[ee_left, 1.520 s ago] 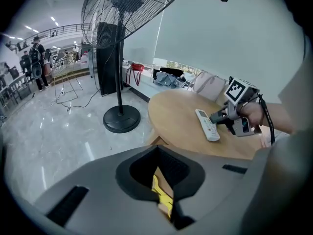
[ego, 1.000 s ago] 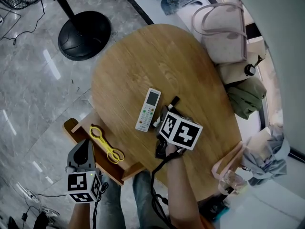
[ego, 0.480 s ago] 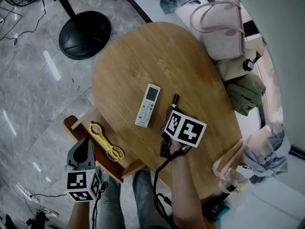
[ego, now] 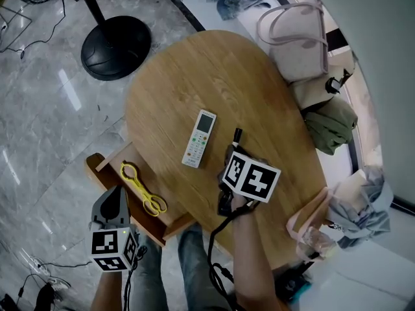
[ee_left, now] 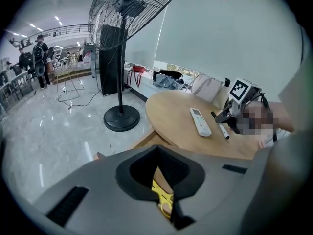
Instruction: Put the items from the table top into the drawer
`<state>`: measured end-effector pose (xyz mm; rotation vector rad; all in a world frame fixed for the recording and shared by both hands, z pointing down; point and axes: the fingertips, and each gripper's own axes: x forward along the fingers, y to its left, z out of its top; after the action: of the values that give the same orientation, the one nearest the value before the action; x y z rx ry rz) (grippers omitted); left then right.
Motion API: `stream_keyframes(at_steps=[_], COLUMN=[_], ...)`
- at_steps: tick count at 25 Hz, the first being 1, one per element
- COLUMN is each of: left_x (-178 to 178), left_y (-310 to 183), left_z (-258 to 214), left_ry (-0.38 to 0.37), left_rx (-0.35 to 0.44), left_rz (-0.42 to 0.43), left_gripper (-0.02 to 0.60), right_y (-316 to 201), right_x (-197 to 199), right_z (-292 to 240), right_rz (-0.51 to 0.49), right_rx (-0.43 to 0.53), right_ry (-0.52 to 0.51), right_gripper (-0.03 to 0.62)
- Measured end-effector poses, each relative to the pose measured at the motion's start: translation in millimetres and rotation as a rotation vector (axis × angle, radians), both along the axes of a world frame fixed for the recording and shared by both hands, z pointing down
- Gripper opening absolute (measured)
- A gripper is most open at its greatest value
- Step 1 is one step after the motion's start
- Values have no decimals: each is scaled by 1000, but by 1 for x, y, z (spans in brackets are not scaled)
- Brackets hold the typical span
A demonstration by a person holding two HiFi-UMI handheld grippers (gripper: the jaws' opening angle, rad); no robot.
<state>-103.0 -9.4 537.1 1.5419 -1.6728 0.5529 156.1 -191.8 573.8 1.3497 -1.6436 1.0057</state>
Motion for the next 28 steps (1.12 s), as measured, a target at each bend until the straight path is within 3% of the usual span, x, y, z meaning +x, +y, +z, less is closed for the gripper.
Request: stream_keyframes(at_steps=[15, 28], left_x=[-4, -40], left_y=[35, 89], left_z=[-11, -14], left_ry=[9, 1], left_rx=[27, 20], left_rz=[-18, -81], left_gripper=[-5, -5], right_y=[38, 87], right_x=[-20, -73], right_z=[-26, -36], right_rz=[-53, -129], right_rx=[36, 42], right_ry=[-12, -55], right_gripper=[71, 71])
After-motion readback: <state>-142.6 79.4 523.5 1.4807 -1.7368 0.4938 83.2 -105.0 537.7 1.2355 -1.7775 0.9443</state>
